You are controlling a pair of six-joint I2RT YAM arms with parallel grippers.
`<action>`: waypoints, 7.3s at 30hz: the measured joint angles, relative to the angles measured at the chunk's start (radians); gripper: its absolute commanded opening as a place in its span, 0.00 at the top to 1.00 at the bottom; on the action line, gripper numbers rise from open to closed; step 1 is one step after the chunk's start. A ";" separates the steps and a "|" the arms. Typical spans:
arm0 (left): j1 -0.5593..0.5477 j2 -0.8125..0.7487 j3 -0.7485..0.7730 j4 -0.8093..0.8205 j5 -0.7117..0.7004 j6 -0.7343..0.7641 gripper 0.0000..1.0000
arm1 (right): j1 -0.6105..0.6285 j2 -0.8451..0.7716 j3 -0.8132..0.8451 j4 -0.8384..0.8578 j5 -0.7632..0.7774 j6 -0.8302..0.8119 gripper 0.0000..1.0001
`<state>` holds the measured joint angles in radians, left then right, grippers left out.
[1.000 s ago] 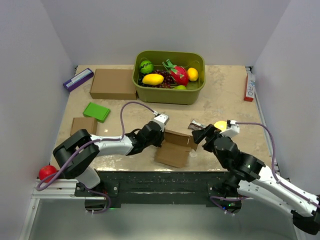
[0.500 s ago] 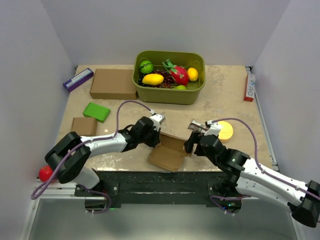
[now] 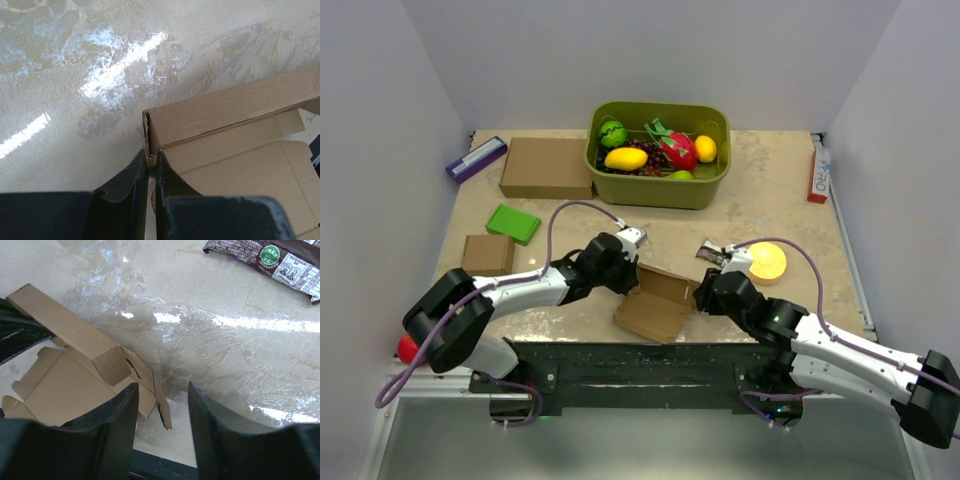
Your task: Fold the paper box
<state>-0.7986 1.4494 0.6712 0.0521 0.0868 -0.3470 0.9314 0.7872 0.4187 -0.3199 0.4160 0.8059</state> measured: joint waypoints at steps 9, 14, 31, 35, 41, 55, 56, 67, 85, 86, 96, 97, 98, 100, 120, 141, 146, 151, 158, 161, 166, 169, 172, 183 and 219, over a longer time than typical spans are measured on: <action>-0.002 -0.014 -0.015 0.012 -0.021 0.000 1.00 | 0.001 0.025 -0.003 0.018 -0.002 0.012 1.00; -0.029 -0.011 -0.007 -0.011 -0.118 -0.005 1.00 | 0.006 0.038 -0.003 0.027 -0.010 0.029 1.00; -0.123 0.031 0.039 -0.048 -0.381 -0.110 1.00 | 0.006 0.037 -0.003 0.038 -0.015 0.065 1.00; -0.128 0.031 0.039 -0.045 -0.402 -0.128 1.00 | 0.006 0.037 -0.003 0.042 -0.016 0.068 1.00; -0.146 0.031 0.015 0.010 -0.436 -0.146 1.00 | 0.006 0.036 -0.004 0.047 -0.014 0.068 1.00; -0.202 0.114 -0.066 0.275 -0.585 -0.189 0.97 | 0.004 0.090 -0.019 0.103 0.027 0.068 0.93; -0.203 0.118 -0.067 0.282 -0.591 -0.189 0.88 | 0.004 0.099 -0.019 0.110 0.033 0.068 0.92; -0.203 0.059 -0.140 0.266 -0.562 -0.179 0.33 | 0.004 0.098 -0.019 0.108 0.064 0.070 0.55; -0.103 -0.451 -0.207 0.117 -0.299 -0.171 0.08 | 0.004 -0.098 0.052 -0.040 0.037 0.081 0.18; -0.067 -0.461 -0.202 0.103 -0.272 -0.175 0.08 | 0.004 -0.106 0.068 -0.053 0.037 0.089 0.18; 0.089 -0.306 -0.111 0.084 -0.101 -0.195 0.16 | 0.004 -0.051 0.147 -0.039 -0.042 0.194 0.26; 0.105 -0.285 -0.110 0.097 -0.082 -0.197 0.17 | 0.004 -0.039 0.146 -0.032 -0.048 0.204 0.26; 0.120 -0.262 -0.110 0.111 -0.063 -0.201 0.17 | 0.004 -0.026 0.145 -0.022 -0.060 0.215 0.27; 0.140 -0.220 -0.110 0.134 -0.032 -0.211 0.18 | 0.004 -0.008 0.139 0.003 -0.075 0.235 0.28; 0.183 -0.066 -0.109 0.300 0.101 -0.245 0.41 | 0.004 0.057 0.086 0.080 -0.095 0.313 0.32; 0.183 -0.070 -0.247 0.517 0.163 -0.326 0.67 | 0.004 0.056 0.033 0.113 -0.093 0.355 0.33; 0.183 -0.085 -0.301 0.587 0.172 -0.351 0.73 | 0.004 0.057 0.031 0.141 -0.093 0.365 0.33; 0.183 -0.100 -0.340 0.634 0.173 -0.377 0.75 | 0.004 0.067 0.031 0.179 -0.093 0.373 0.33; 0.183 -0.133 -0.360 0.630 0.166 -0.377 0.64 | 0.004 0.088 0.028 0.213 -0.093 0.389 0.34; 0.183 -0.137 -0.359 0.610 0.162 -0.374 0.47 | 0.004 0.087 0.020 0.224 -0.093 0.391 0.31; 0.183 -0.147 -0.311 0.491 0.140 -0.342 0.24 | 0.004 0.076 0.019 0.198 -0.093 0.386 0.25; 0.183 -0.179 -0.274 0.428 0.122 -0.315 0.18 | 0.004 0.040 0.019 0.154 -0.093 0.353 0.20; 0.183 -0.217 -0.243 0.380 0.106 -0.292 0.15 | 0.004 -0.028 0.020 0.076 -0.084 0.309 0.19; 0.190 -0.279 -0.195 0.165 0.091 -0.269 0.12 | 0.005 -0.132 0.058 -0.133 -0.130 0.082 0.35; 0.301 -0.280 0.158 -0.304 0.045 0.053 0.06 | 0.024 0.315 0.180 0.030 -0.247 -0.328 1.00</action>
<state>-0.4976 1.1690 0.8288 -0.2523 0.1314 -0.2939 0.9550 1.1027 0.5987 -0.2901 0.1688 0.4778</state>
